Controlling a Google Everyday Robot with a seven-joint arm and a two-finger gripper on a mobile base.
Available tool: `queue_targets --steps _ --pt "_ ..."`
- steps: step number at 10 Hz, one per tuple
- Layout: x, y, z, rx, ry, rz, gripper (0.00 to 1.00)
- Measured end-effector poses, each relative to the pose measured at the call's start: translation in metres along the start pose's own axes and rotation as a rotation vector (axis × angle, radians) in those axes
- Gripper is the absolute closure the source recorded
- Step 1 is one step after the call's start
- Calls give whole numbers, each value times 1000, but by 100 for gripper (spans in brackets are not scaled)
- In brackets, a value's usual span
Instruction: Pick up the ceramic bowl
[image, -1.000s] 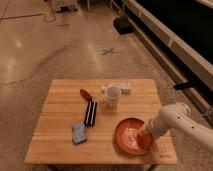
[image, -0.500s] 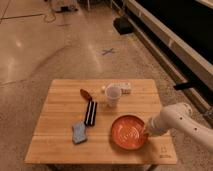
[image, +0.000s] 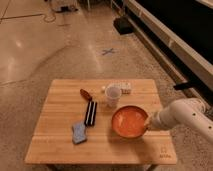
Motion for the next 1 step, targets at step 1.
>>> queue_targets --steps 1 --pt "0 -4 -4 2 0 -8 86"
